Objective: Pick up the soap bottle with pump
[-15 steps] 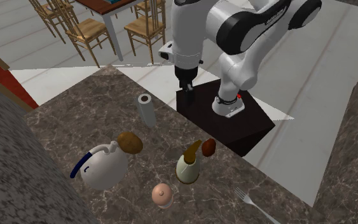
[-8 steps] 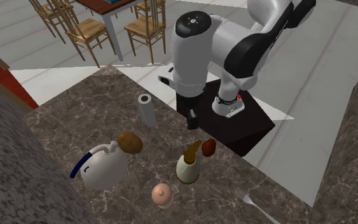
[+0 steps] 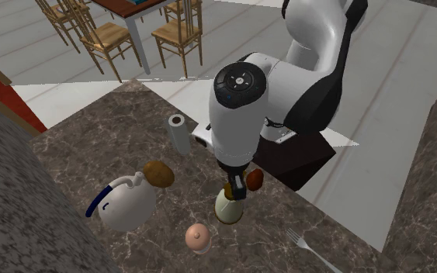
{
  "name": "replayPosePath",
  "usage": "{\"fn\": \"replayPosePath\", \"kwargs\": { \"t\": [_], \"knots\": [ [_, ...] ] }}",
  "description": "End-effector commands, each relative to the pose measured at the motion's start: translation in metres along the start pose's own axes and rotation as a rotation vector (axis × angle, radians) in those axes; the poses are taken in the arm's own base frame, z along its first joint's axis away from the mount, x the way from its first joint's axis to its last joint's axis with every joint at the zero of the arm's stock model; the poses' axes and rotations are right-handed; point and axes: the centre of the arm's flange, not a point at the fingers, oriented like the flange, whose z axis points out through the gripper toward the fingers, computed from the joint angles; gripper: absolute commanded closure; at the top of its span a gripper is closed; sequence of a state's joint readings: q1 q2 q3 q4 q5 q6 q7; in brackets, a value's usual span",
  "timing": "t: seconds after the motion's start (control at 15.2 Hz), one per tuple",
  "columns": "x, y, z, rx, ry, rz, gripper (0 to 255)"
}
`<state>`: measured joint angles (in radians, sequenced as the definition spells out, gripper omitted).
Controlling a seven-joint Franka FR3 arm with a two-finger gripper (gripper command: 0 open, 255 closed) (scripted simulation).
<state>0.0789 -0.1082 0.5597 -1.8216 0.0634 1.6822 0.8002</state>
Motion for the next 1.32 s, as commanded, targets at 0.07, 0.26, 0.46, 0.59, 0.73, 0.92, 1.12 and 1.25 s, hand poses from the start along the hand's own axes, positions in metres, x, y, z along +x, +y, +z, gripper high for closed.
{"fn": "replayPosePath", "kwargs": {
  "t": [0.07, 0.26, 0.46, 0.59, 0.73, 0.92, 1.12, 1.25],
  "knots": [
    [0.006, -0.023, 0.009, -0.003, -0.005, 0.008, 0],
    [0.006, -0.023, 0.025, -0.003, -0.005, 0.008, 0],
    [0.007, -0.024, 0.041, -0.003, -0.005, 0.008, 0],
    [0.007, -0.024, 0.044, -0.003, -0.005, 0.008, 0],
    [0.006, -0.024, 0.045, -0.003, -0.005, 0.008, 255],
    [0.006, -0.024, 0.045, -0.003, -0.005, 0.008, 255],
    [0.006, -0.024, 0.045, -0.003, -0.005, 0.008, 255],
    [0.007, -0.024, 0.044, -0.003, -0.005, 0.008, 255]
  ]
}}
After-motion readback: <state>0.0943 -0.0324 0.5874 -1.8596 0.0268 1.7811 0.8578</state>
